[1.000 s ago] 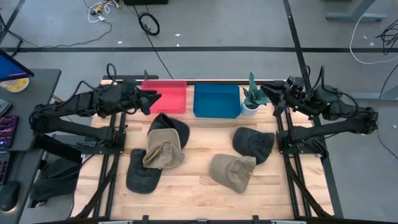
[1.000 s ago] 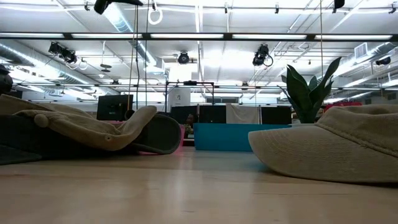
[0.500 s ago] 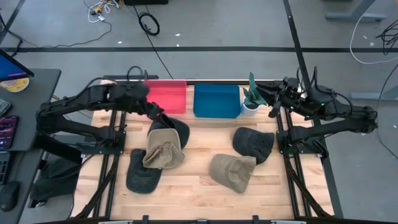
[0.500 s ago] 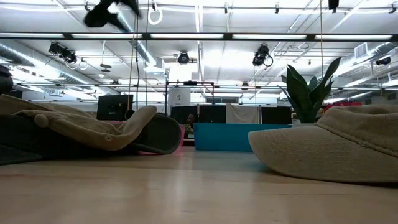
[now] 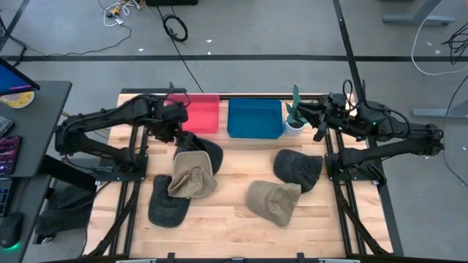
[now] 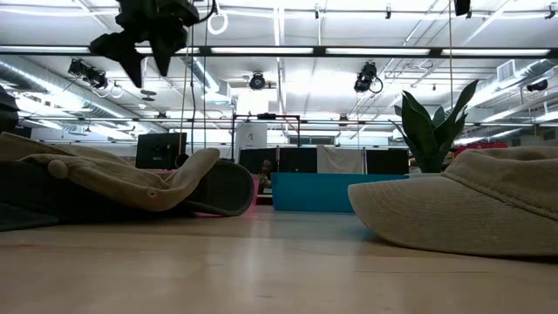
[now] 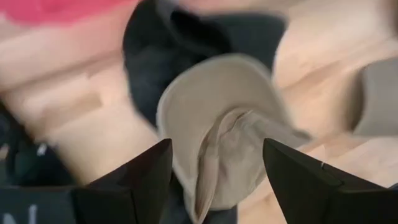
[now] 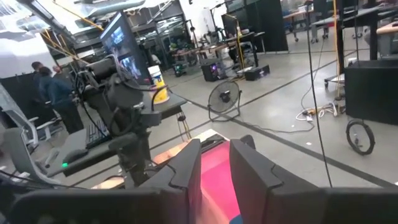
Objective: Pick & Place hat
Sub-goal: Put the left light brown cap into the blue bin
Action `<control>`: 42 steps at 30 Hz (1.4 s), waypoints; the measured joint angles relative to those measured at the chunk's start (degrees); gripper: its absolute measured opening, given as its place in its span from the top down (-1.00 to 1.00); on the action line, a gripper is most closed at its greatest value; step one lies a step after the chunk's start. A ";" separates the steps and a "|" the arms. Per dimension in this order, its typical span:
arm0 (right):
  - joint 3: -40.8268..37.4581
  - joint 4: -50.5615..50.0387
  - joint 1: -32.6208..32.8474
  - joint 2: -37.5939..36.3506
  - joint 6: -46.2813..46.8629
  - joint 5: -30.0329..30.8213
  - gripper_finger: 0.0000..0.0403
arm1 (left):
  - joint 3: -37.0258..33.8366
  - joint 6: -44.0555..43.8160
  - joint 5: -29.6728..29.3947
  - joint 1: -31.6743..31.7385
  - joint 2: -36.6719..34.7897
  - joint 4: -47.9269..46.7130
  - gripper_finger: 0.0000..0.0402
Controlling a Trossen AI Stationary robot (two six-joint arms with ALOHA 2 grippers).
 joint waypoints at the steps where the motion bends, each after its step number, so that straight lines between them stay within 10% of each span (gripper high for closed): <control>1: 0.00 -0.22 0.00 0.02 0.48 0.00 0.56 | -0.02 0.10 0.71 0.15 0.48 -0.90 -0.26; 32: 0.00 -0.78 0.00 0.59 0.35 -0.01 0.56 | -30.64 -4.40 11.52 -0.85 -1.33 25.36 -0.24; 42: 0.00 -0.78 0.00 1.09 0.37 0.00 0.56 | -30.64 -3.81 14.06 -0.89 -1.33 25.54 0.56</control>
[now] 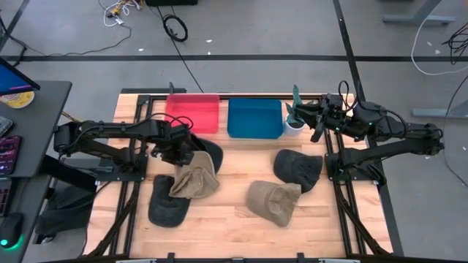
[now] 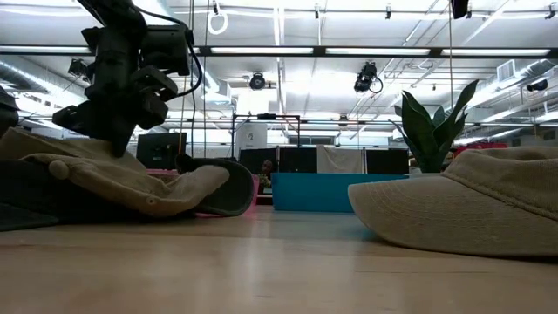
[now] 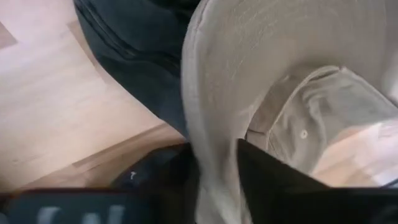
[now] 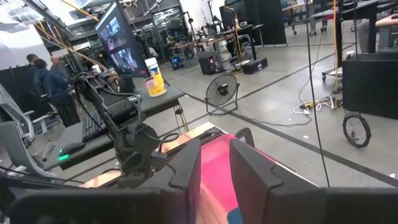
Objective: Pick & Place hat
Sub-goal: Put the left light brown cap into the blue bin
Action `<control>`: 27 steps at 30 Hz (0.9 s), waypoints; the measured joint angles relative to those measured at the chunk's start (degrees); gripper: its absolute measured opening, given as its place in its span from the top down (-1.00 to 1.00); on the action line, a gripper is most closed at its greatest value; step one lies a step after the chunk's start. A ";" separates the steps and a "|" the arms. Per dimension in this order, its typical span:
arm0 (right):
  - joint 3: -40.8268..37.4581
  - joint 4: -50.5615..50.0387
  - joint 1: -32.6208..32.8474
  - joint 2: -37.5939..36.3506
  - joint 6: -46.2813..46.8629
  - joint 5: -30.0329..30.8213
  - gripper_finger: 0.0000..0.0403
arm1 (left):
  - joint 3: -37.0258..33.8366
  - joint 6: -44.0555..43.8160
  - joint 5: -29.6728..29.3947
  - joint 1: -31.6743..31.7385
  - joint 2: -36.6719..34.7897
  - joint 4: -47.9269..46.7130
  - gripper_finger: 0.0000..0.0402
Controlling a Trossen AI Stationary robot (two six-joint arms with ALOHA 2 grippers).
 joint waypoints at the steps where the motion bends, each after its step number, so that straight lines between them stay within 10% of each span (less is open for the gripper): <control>1: 0.00 0.00 0.00 0.00 0.02 0.00 0.56 | 0.00 0.04 0.26 0.00 0.00 0.02 0.68; 16: 0.00 0.02 0.00 0.31 0.06 0.00 0.56 | 14.29 6.98 2.36 0.00 -0.26 -6.11 0.94; 27: 0.00 0.02 0.00 0.30 0.56 0.00 0.56 | 34.83 16.37 -11.27 -0.02 -0.76 -16.45 0.94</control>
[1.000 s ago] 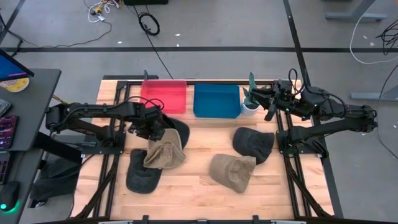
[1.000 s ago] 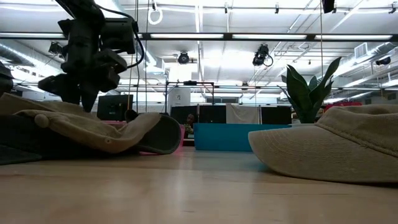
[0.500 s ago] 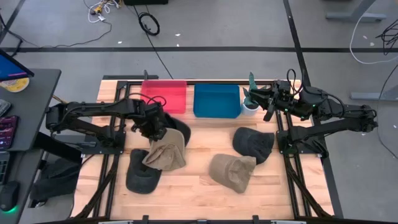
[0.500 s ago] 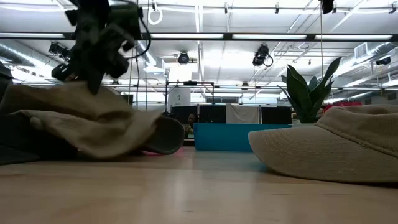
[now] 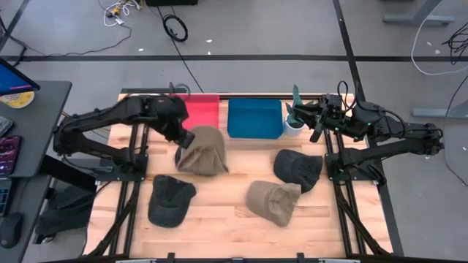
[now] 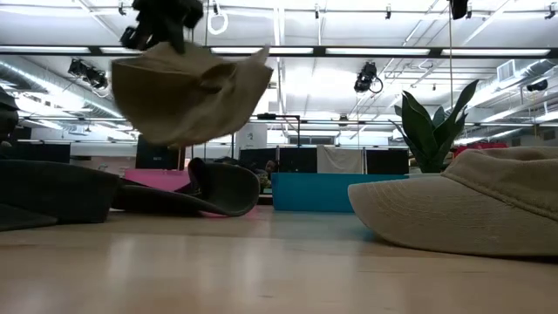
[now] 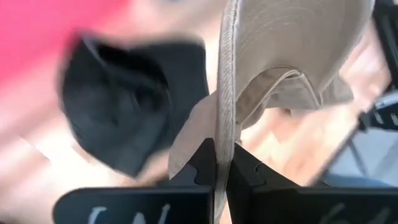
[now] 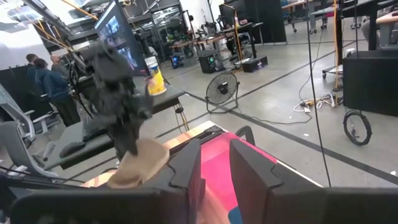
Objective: Pick & Place hat
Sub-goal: Put the left light brown cap into the blue bin
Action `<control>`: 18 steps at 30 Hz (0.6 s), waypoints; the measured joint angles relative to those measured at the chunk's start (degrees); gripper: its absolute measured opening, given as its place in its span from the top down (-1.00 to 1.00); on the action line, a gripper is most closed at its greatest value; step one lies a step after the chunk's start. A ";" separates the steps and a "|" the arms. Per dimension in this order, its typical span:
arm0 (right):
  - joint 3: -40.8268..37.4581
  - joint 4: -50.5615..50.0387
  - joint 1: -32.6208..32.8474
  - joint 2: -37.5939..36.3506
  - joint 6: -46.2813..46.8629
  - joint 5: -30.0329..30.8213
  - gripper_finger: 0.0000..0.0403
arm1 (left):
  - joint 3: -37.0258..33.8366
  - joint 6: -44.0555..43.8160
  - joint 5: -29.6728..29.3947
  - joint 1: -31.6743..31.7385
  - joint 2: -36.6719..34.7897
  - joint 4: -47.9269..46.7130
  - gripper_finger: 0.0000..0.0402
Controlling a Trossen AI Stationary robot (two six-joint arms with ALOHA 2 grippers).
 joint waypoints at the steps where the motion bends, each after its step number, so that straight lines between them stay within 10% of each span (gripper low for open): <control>1: 0.00 0.00 -0.01 -0.01 0.00 0.00 0.56 | 1.73 1.77 -2.57 0.00 -0.07 0.07 0.94; 9: 0.00 3.86 -0.02 -0.04 -5.79 3.15 0.56 | 9.63 17.52 -19.09 -0.09 -1.52 4.04 0.94; 18: 0.00 7.17 -0.02 -0.01 -7.54 3.69 0.56 | 9.78 32.57 -21.72 -0.68 -2.71 17.59 0.94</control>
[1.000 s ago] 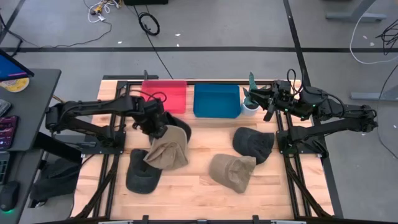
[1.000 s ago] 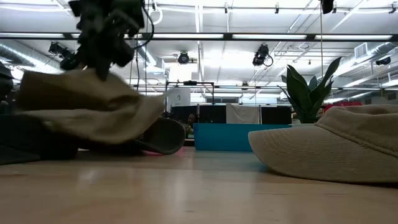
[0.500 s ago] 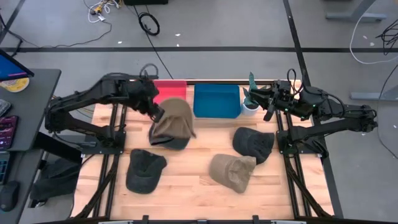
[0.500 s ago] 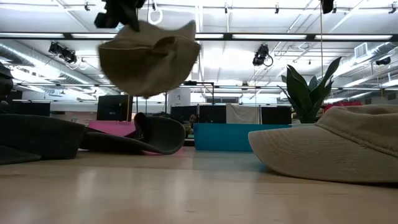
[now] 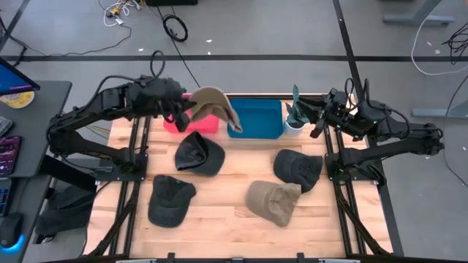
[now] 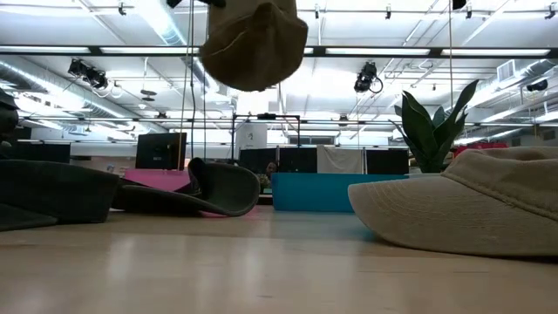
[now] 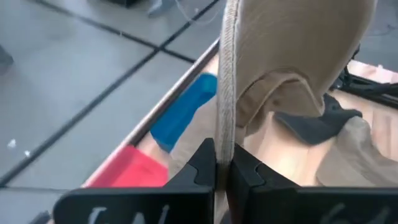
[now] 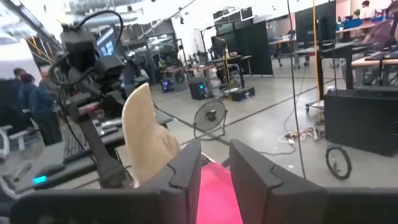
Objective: Pick & Place hat
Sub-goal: Put the left light brown cap into the blue bin
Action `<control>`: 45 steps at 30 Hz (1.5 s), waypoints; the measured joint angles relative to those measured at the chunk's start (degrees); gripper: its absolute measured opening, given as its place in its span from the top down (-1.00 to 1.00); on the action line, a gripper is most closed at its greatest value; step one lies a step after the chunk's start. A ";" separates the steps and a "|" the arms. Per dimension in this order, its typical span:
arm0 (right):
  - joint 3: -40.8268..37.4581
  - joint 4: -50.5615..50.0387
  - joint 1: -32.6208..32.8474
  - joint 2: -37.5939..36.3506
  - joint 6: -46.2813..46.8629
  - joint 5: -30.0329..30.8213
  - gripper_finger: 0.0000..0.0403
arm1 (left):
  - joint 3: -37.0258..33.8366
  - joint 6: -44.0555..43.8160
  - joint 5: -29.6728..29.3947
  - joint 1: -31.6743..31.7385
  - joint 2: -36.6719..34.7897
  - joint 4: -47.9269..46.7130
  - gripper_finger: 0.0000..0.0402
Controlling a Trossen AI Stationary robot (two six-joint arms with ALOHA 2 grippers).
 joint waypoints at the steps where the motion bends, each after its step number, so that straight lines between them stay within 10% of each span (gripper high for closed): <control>1: 0.00 0.01 0.00 0.00 0.00 0.00 0.56 | 0.00 1.36 -0.13 0.00 0.00 1.49 0.94; 10: 0.00 0.17 -2.15 0.60 12.85 -4.21 0.56 | 0.00 17.05 -0.10 0.00 -0.05 17.24 0.94; 18: 0.00 5.82 -14.13 5.42 32.67 -31.81 0.52 | 0.00 30.29 9.46 0.00 -0.05 29.69 0.94; 29: 0.00 17.91 -23.62 13.22 57.26 -53.82 -0.26 | -0.02 38.15 20.60 0.00 -0.05 38.22 0.94; 36: 0.00 41.30 -23.96 21.25 73.44 -57.70 -0.72 | -0.02 38.83 25.55 -0.02 -0.05 40.96 0.94; 45: 0.00 57.63 -22.21 29.78 84.67 -58.75 -0.83 | -0.02 39.06 25.68 0.00 0.02 42.95 0.94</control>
